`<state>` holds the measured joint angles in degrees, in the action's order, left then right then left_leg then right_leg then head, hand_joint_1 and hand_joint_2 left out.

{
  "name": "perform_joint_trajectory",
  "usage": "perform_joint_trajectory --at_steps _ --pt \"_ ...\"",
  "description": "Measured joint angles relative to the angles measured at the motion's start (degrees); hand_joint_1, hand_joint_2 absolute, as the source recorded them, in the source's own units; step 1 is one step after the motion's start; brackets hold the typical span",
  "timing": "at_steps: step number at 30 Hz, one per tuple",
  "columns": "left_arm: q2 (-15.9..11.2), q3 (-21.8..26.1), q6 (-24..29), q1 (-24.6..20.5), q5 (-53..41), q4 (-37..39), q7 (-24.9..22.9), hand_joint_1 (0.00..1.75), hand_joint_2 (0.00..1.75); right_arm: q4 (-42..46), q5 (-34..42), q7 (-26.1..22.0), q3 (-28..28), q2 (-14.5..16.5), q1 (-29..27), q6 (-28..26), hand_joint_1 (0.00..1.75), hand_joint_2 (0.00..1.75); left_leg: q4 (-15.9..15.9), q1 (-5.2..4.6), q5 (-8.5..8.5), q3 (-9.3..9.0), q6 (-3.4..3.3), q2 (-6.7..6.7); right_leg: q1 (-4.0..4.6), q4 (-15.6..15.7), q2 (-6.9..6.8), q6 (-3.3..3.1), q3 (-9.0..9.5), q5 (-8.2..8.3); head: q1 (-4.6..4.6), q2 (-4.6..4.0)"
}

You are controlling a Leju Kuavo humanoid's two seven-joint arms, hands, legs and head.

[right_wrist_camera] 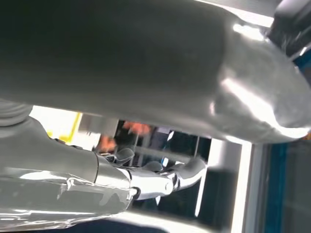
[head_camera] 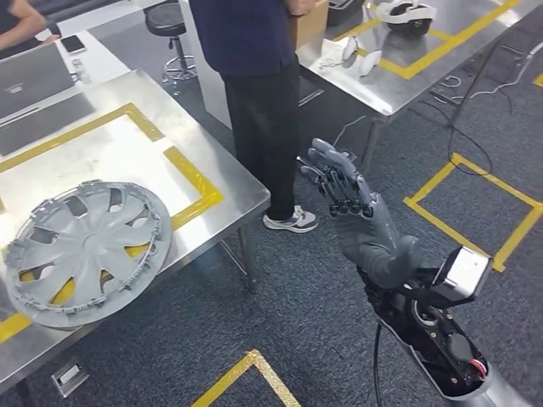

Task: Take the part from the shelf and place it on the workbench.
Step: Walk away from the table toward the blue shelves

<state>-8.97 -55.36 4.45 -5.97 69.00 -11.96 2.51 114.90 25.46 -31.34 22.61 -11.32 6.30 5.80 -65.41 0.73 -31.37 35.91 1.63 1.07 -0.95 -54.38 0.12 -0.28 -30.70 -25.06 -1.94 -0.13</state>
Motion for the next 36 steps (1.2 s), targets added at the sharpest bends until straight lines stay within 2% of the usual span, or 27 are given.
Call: perform_joint_trajectory --at_steps 1,2,3,4,5,7,8,9,10,11,13,15,16,17,18,19,21,23,24,27,29,31,32,33,34,35,36 --pt "-0.02 -0.01 0.01 0.09 0.0 0.0 0.0 0.0 0.0 -0.15 0.34 0.01 -0.32 -0.08 -0.27 -0.1 0.0 0.0 -3.91 0.03 -1.58 1.78 0.09 -0.43 0.0 -0.01 0.59 -0.08 -0.12 0.07 0.2 0.0" --pt "-0.03 -0.01 0.02 0.18 0.0 0.0 0.0 0.0 0.0 -0.3 0.62 0.0 -0.64 -0.16 -0.55 -0.14 0.0 0.0 -6.19 0.05 -2.11 2.83 0.09 -0.58 0.0 -0.03 1.23 -0.09 -0.2 0.11 0.27 0.0" --pt "-0.04 -0.02 0.03 0.25 0.0 0.0 0.0 0.0 0.0 -0.42 0.8 -0.01 -0.92 -0.24 -0.78 -0.15 0.0 0.0 -6.11 0.05 -1.42 2.79 0.02 -0.65 -0.01 -0.06 1.96 -0.07 -0.21 0.15 0.29 0.0" --pt "-0.08 -0.02 0.04 0.26 0.0 0.0 0.0 0.0 0.0 -0.51 0.89 -0.02 -1.12 -0.28 -0.93 -0.13 0.0 0.0 -3.64 0.06 0.3 1.62 -0.13 -0.81 -0.04 -0.08 2.7 -0.01 -0.18 0.18 0.33 0.0" --pt "-0.14 -0.02 0.04 0.25 0.0 0.0 0.0 0.0 0.0 -0.56 0.91 -0.01 -1.25 -0.3 -0.99 -0.09 0.0 0.0 0.56 0.08 2.59 -0.39 -0.36 -1.4 -0.09 -0.11 3.42 0.09 -0.12 0.19 0.38 0.0" --pt "-0.32 -0.02 0.08 0.2 0.0 0.0 0.0 0.0 0.0 -0.6 0.85 0.08 -1.38 -0.32 -0.96 0.02 0.0 0.0 8.48 0.1 5.63 -4.07 -0.89 -3.41 -0.01 -0.21 4.67 0.51 -0.2 0.22 0.46 0.0" --pt "-0.37 -0.02 0.09 0.16 0.0 0.0 0.0 0.0 0.0 -0.61 0.79 0.16 -1.41 -0.33 -0.92 0.08 0.0 0.0 10.49 0.07 6.1 -4.96 -1.11 -4.1 0.0 -0.24 5.19 0.83 -0.34 0.25 0.47 0.0" --pt "-0.39 -0.02 0.11 0.09 0.02 0.0 0.0 0.0 0.0 -0.62 0.71 0.27 -1.44 -0.36 -0.9 0.15 0.0 0.0 11.09 -0.02 5.96 -5.2 -1.3 -4.22 -0.01 -0.22 5.71 1.2 -0.5 0.31 0.45 0.0" --pt "-0.37 -0.02 0.13 -0.01 0.03 0.0 0.0 0.0 0.0 -0.64 0.65 0.37 -1.47 -0.38 -0.9 0.21 0.0 0.0 11.18 -0.03 6.01 -5.19 -1.51 -3.71 -0.05 -0.16 6.24 1.6 -0.65 0.38 0.42 0.0" --pt "-0.33 -0.02 0.14 -0.12 0.07 0.0 0.0 0.0 0.0 -0.66 0.61 0.42 -1.53 -0.4 -0.91 0.25 0.0 0.0 11.31 0.02 6.07 -5.27 -1.81 -3.14 -0.12 -0.31 6.14 1.93 -0.77 0.28 0.39 0.0" --pt "-0.26 -0.02 0.18 -0.18 0.13 0.0 0.0 0.0 0.0 -0.73 0.56 0.45 -1.66 -0.53 -0.76 0.28 0.0 0.0 11.69 0.16 6.25 -5.43 -2.55 -2.05 0.01 -2.98 4.01 2.4 -2.02 -1.47 -0.02 0.0" --pt "-0.26 -0.02 0.25 -0.04 0.15 0.0 0.0 0.0 0.0 -0.89 0.52 0.45 -1.74 -0.66 -0.54 0.27 0.0 0.0 11.82 0.03 6.23 -5.49 -3.04 -0.91 0.08 -10.44 1.31 2.64 -5.41 -5.41 -0.71 0.0" --pt "-0.28 -0.02 0.28 0.04 0.16 0.0 0.0 0.0 0.0 -1.01 0.51 0.46 -1.74 -0.68 -0.51 0.27 0.0 0.0 11.8 -0.08 6.17 -5.49 -3.16 -0.31 0.04 -14.56 0.77 2.75 -7.32 -7.14 -0.96 0.0" --pt "-0.29 -0.02 0.31 0.1 0.17 0.0 0.0 0.0 0.0 -1.13 0.52 0.46 -1.74 -0.71 -0.54 0.28 0.0 0.0 11.78 -0.17 6.13 -5.5 -3.18 0.29 0.0 -17.39 0.52 2.82 -8.6 -7.97 -1.12 0.0" --pt "-0.28 -0.02 0.33 0.12 0.21 0.0 0.0 0.0 0.0 -1.25 0.53 0.46 -1.74 -0.74 -0.55 0.34 0.0 0.0 11.75 -0.22 6.07 -5.54 -3.17 0.85 -0.01 -17.89 0.38 2.83 -8.77 -7.57 -1.21 0.0" --pt "-0.26 -0.03 0.33 0.1 0.26 0.0 0.0 0.0 0.0 -1.37 0.54 0.46 -1.74 -0.77 -0.51 0.42 0.0 0.0 11.72 -0.25 5.99 -5.63 -3.11 1.36 -0.01 -15.99 0.18 2.76 -7.74 -6.12 -1.34 0.0" --pt "-0.2 -0.03 0.32 0.01 0.37 0.0 0.0 0.0 0.0 -1.59 0.61 0.44 -1.73 -0.83 -0.24 0.61 0.0 0.0 11.6 -0.35 5.73 -5.88 -2.82 2.29 0.16 -7.6 -1.33 2.42 -3.42 -2.3 -1.65 0.0" --pt "-0.17 -0.04 0.31 -0.05 0.42 0.0 0.0 0.0 0.0 -1.78 0.68 0.37 -1.67 -0.83 0.2 0.81 0.0 0.0 11.34 -0.65 5.47 -5.98 -2.38 3.15 0.53 -1.66 -2.77 1.83 -0.59 -0.51 -1.75 0.0" --pt "-0.18 -0.04 0.31 -0.06 0.44 0.0 0.0 0.0 0.0 -1.89 0.68 0.33 -1.65 -0.83 0.37 0.93 0.0 0.0 11.29 -0.81 5.41 -6.0 -2.16 3.6 0.72 -0.75 -2.92 1.55 -0.3 -0.49 -1.62 0.0" --pt "-0.17 -0.04 0.31 -0.12 0.48 0.0 0.0 0.0 0.0 -2.15 0.68 0.24 -1.59 -0.83 0.55 1.2 0.0 0.0 11.31 -0.82 5.3 -6.1 -1.56 4.58 0.72 -0.5 -1.55 0.84 -0.52 -0.15 -1.18 0.0" --pt "-0.18 -0.04 0.31 -0.18 0.5 0.0 -0.01 0.0 0.0 -2.22 0.68 0.08 -1.45 -0.83 0.88 1.36 0.0 0.0 9.1 -0.59 3.66 -5.24 -1.0 2.77 0.41 -0.13 -0.83 0.33 -0.47 0.21 -0.86 0.0" --pt "-0.2 -0.04 0.31 -0.16 0.51 0.0 -0.01 0.0 0.0 -2.39 0.57 -0.04 -1.28 -0.83 1.25 1.48 0.0 0.0 2.28 -0.37 -0.07 -2.16 -0.46 0.2 0.23 0.03 -0.03 -0.02 -0.56 0.47 -0.21 0.0" --pt "-0.19 -0.04 0.31 -0.09 0.52 0.0 -0.01 0.0 0.0 -2.51 0.48 -0.03 -1.2 -0.83 1.33 1.48 0.0 0.0 -1.99 -0.34 -1.89 -0.11 -0.29 -0.4 0.21 0.02 0.43 -0.11 -0.63 0.52 0.04 0.0" --pt "-0.17 -0.04 0.31 0.0 0.54 0.0 -0.02 0.0 0.0 -2.63 0.34 -0.03 -1.13 -0.83 1.36 1.48 0.0 0.0 -5.23 -0.31 -2.86 1.51 -0.18 -0.6 0.21 0.02 0.97 -0.13 -0.67 0.54 0.16 0.0" --pt "-0.13 -0.04 0.31 0.08 0.55 0.0 -0.02 0.0 0.0 -2.74 0.2 -0.02 -1.06 -0.83 1.35 1.48 0.0 0.0 -6.52 -0.28 -2.71 2.26 -0.13 -0.68 0.21 0.0 1.57 -0.12 -0.67 0.56 0.22 0.0" --pt "-0.1 -0.04 0.31 0.13 0.56 0.0 -0.02 0.0 0.0 -2.84 0.05 -0.02 -0.97 -0.83 1.36 1.48 0.0 0.0 -5.36 -0.23 -1.4 1.86 -0.16 -0.79 0.2 -0.02 2.21 -0.09 -0.64 0.58 0.26 0.0" --pt "-0.09 -0.04 0.31 0.14 0.57 0.0 -0.02 0.0 0.0 -2.91 -0.11 -0.02 -0.91 -0.83 1.37 1.48 0.0 0.0 -2.04 -0.15 0.71 0.41 -0.28 -1.07 0.17 -0.05 2.84 -0.04 -0.57 0.6 0.29 0.0"
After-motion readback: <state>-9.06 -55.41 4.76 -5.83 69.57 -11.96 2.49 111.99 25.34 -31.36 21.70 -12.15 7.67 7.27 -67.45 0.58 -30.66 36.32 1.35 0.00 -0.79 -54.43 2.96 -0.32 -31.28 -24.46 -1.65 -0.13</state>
